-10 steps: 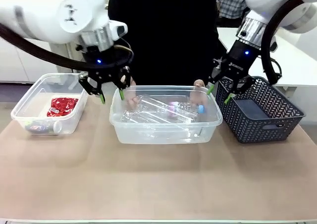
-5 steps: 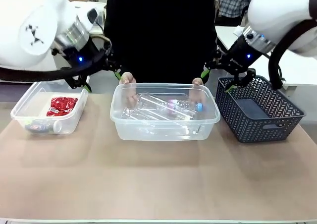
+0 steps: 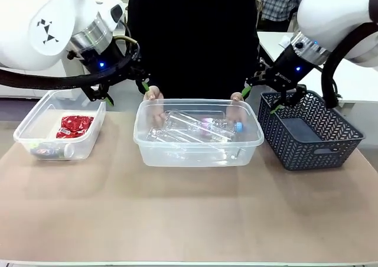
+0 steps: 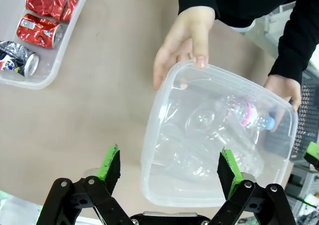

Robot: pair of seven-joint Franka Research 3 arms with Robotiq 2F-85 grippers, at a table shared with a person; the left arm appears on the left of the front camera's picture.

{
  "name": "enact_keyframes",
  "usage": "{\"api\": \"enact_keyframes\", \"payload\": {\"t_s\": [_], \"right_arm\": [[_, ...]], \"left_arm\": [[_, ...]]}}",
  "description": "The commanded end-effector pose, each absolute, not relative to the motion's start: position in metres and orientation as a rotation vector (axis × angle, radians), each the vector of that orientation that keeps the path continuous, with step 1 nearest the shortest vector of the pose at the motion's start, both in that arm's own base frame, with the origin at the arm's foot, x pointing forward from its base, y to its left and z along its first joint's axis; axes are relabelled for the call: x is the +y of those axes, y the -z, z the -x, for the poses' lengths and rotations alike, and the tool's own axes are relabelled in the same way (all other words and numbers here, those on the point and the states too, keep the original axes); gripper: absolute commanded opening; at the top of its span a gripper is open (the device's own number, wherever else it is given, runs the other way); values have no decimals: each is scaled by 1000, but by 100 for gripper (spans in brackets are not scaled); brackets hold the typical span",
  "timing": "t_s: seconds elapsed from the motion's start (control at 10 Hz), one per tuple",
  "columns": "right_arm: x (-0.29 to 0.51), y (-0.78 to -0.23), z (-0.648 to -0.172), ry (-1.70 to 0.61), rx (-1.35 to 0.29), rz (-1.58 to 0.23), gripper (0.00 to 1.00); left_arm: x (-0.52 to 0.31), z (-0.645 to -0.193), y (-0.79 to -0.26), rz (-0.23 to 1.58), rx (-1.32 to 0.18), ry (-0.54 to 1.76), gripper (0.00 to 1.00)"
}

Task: Sort the waste into each basket.
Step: Release the Organizing box you were holding.

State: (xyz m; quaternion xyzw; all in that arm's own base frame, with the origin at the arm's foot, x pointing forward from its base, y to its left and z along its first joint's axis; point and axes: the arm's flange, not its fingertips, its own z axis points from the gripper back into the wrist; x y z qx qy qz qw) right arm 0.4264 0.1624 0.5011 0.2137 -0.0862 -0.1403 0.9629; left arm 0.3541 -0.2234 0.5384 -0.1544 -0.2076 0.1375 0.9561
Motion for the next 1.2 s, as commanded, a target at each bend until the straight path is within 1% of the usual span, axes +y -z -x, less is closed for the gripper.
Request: {"api": "enact_keyframes", "payload": {"t_s": [0.0,0.3,0.4,0.5,0.6,0.7,0.8,0.9,1.0,1.1], "right_arm": [[164,-507,-431,300,-167,-423,100],[163,-503,-427,283,-176,-434,100],[150,-527,-404,218,-157,-527,100],[128,-561,-365,97,-78,-736,100],[99,-585,-334,72,1,-906,100],[68,-603,-311,107,68,-1109,100],[39,-614,-295,199,111,-1281,100],[12,-615,-287,309,78,-1390,100],[-19,-609,-283,420,26,-1508,100],[-43,-597,-285,491,-24,-1564,100]], "left_arm": [[-223,-355,-539,302,-418,-275,100],[-223,-354,-538,313,-420,-279,100],[-234,-354,-553,404,-335,-127,100],[-226,-347,-581,499,-251,-11,100],[-205,-339,-599,582,-126,62,100],[-174,-335,-608,709,-23,101,100],[-146,-329,-611,834,-22,110,100],[-118,-323,-606,949,-34,105,100],[-81,-318,-594,1140,-65,64,100],[-54,-313,-577,1280,-97,23,100]]}}
